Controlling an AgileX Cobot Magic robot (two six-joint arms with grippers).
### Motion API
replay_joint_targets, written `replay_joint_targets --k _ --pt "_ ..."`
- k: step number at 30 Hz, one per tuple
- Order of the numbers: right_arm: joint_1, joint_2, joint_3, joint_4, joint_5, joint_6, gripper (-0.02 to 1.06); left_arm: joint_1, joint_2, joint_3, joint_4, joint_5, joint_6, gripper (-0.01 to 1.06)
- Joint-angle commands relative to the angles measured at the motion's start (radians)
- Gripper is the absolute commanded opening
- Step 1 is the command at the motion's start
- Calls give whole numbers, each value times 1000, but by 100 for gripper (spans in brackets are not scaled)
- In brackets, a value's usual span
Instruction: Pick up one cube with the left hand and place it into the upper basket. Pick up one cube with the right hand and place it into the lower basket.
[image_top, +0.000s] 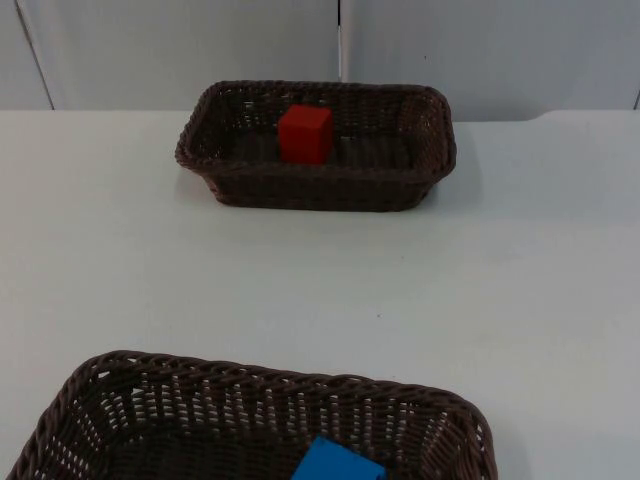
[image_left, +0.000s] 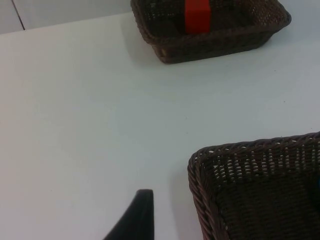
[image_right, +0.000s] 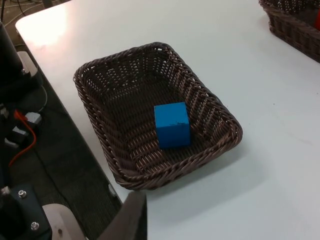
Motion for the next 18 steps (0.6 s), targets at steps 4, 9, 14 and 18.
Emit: replay_joint_targets --k 4,9,14,18 --pt "4 -3 5 3 -2 -8 105 3 -3 6 -3 -11 -6 105" --pt "4 -3 5 3 -2 -8 105 3 -3 6 -3 -11 -6 105" --pt "4 -3 5 3 -2 -8 105 3 -3 6 -3 -11 -6 105" --pt "4 -3 5 3 -2 -8 105 3 -3 6 -3 -11 -6 105"
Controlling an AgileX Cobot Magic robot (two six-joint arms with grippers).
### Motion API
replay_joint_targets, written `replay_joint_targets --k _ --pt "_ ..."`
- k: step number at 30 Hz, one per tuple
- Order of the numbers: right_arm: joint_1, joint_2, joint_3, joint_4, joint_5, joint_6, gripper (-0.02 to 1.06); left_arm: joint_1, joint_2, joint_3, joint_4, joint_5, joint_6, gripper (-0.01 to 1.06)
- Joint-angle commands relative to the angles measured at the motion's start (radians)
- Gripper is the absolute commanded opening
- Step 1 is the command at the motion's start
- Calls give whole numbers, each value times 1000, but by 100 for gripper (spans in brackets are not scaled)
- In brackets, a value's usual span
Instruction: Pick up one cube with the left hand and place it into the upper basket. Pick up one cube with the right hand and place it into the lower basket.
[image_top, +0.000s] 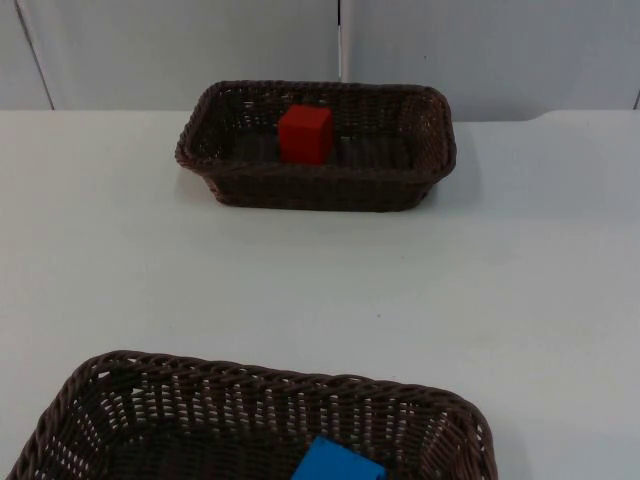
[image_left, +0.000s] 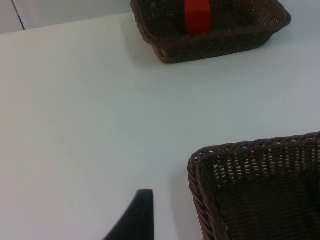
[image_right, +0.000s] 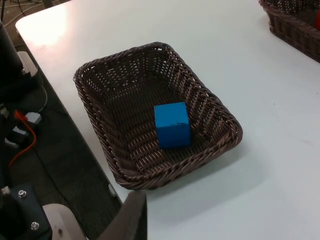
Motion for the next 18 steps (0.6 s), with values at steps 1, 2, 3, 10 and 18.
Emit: replay_joint_targets --k 1,2,3,10,18 --pt "4 -3 5 3 -2 -8 105 3 -3 6 -3 -11 -6 105" --pt "4 -3 5 3 -2 -8 105 3 -3 6 -1 -11 -6 105" --pt "4 -3 5 3 -2 -8 105 10 -3 6 -1 -11 -6 105" --pt "4 -3 5 3 -2 -8 105 67 -3 6 1 -11 -6 105" --pt "4 -3 5 3 -2 -8 105 155 -3 6 1 -11 -6 105"
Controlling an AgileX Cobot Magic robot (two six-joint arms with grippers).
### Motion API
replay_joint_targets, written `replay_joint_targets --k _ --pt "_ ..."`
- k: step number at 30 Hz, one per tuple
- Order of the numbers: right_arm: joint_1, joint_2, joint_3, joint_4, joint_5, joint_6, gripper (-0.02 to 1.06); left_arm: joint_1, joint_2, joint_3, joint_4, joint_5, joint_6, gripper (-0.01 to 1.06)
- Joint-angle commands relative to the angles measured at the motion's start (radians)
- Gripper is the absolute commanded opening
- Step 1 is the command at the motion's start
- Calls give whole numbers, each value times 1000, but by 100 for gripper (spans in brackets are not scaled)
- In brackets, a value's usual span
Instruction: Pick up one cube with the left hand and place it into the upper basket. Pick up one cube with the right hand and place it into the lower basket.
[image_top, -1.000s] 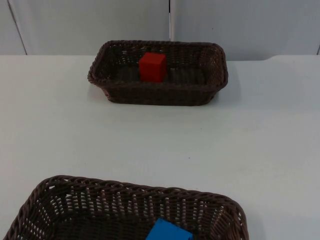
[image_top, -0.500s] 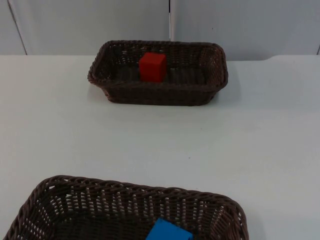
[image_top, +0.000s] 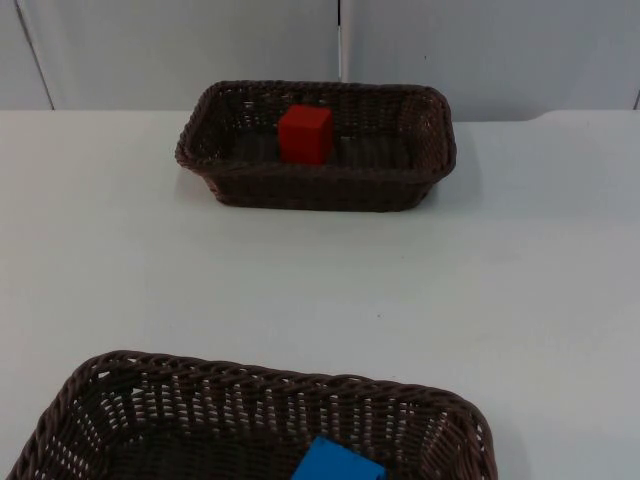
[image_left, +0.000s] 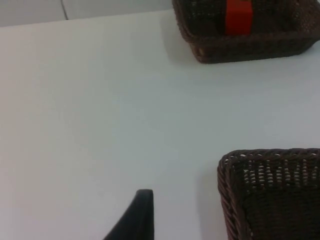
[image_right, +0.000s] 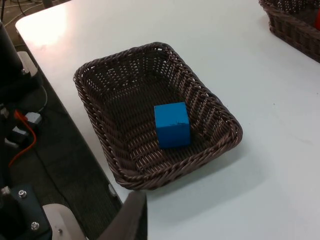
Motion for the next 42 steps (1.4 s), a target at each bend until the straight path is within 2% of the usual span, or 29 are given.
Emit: replay_joint_targets --k 1,8,16,30,42 --pt "4 -3 5 3 -2 -8 105 18 -3 6 1 -11 -6 105" --pt "4 -3 5 3 -2 -8 105 76 -3 6 1 -11 -6 105" --pt "-40 -3 5 3 -2 -8 105 76 -3 6 1 -11 -6 105" --pt "-297 -3 5 3 -2 -8 105 76 -3 6 1 -11 -6 105" --pt "-440 -3 5 3 -2 -8 105 76 -3 6 1 -11 -6 105"
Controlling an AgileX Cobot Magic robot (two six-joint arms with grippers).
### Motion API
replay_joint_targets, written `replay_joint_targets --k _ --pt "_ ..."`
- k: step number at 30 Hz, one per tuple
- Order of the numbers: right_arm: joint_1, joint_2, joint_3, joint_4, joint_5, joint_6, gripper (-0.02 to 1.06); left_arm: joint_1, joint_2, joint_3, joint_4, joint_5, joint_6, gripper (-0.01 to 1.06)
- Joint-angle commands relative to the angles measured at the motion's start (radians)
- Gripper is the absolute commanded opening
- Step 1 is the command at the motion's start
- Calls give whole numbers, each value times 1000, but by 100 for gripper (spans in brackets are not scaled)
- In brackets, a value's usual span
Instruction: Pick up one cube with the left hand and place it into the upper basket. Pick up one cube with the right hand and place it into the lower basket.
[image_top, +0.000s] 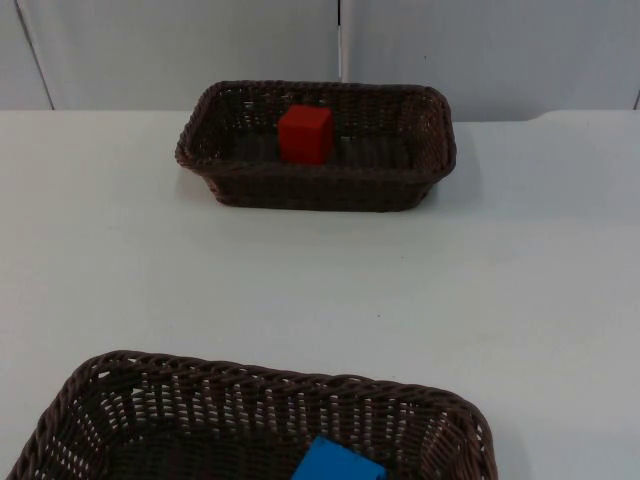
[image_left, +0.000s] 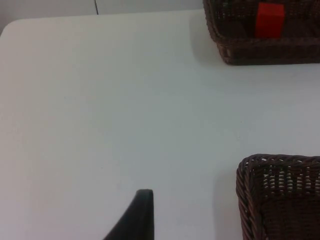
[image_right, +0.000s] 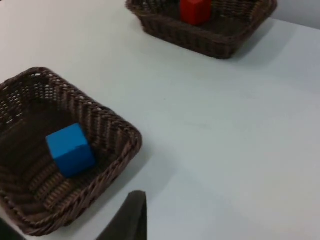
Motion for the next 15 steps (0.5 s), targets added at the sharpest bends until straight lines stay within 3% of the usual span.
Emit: replay_joint_targets --k 1,15 --pt "-25 -3 5 3 -2 -8 105 4 -3 6 1 -11 -6 105" --pt "-267 -3 5 3 -2 -8 105 4 -3 6 1 -11 -6 105"
